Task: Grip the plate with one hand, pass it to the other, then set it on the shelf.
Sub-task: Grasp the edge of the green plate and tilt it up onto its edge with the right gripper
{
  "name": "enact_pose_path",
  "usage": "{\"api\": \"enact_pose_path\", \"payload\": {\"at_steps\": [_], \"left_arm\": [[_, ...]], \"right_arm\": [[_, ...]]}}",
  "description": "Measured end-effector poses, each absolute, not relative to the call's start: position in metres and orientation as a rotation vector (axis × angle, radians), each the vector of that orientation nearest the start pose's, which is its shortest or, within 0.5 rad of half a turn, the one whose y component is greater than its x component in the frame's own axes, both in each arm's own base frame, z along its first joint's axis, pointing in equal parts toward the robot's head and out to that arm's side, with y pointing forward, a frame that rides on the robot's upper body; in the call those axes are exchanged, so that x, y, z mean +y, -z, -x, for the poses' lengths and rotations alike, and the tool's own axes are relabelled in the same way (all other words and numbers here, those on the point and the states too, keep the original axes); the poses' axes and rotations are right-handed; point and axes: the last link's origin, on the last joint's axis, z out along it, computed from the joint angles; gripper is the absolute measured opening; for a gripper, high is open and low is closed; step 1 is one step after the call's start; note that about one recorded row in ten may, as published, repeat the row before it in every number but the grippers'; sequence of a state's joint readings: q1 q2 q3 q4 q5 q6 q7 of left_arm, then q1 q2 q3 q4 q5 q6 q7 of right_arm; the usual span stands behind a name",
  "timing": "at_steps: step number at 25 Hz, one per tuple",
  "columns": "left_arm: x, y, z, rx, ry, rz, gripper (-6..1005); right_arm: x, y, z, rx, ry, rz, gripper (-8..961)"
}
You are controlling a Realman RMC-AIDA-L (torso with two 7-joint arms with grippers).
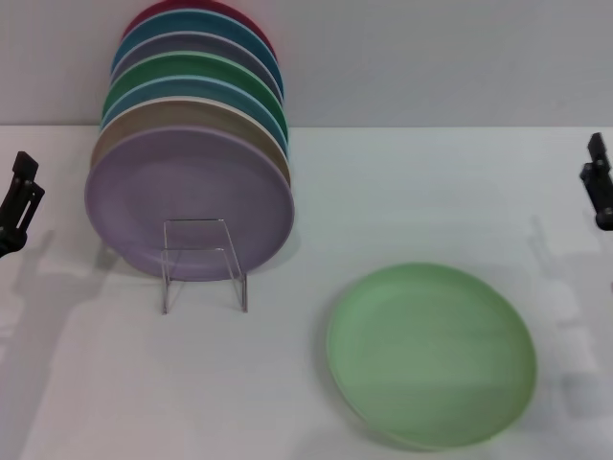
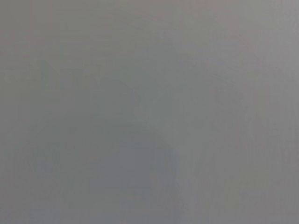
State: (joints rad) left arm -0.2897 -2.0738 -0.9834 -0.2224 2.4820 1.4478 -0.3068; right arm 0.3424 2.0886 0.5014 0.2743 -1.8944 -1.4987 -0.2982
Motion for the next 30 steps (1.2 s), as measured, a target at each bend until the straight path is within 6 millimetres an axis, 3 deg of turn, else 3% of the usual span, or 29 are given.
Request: {"api": "enact_pose_path", "payload": {"at_steps": [6, 13, 17, 21, 26, 30], "left_arm": [[0.284, -0.009, 0.323, -0.486, 0.988, 1.49, 824], [0.281, -0.004, 0.325, -0.524, 0.985, 1.492, 823], [0.284, -0.001, 0.325, -0.545, 0.975, 1.501, 823], [0.286, 0.001, 0.323, -0.553, 0.979, 1.503, 822], [0.283, 0.001, 0.326, -0.565, 0.977, 1.492, 822], [0.281, 0.0, 0.327, -0.569, 0.971, 1.489, 822]], "right_arm": [[0.288, 0.017, -0.288, 0.006, -0.477, 1.417, 701], [0.301, 0.01, -0.295, 0.085, -0.566, 1.456, 700], [0.305, 0.015, -0.295, 0.146, -0.596, 1.485, 700], [0.31, 0.023, -0.286, 0.181, -0.612, 1.503, 700], [0.319, 0.028, -0.268, 0.14, -0.511, 1.461, 700], [0.33, 0.033, -0.254, 0.232, -0.496, 1.476, 701]]}}
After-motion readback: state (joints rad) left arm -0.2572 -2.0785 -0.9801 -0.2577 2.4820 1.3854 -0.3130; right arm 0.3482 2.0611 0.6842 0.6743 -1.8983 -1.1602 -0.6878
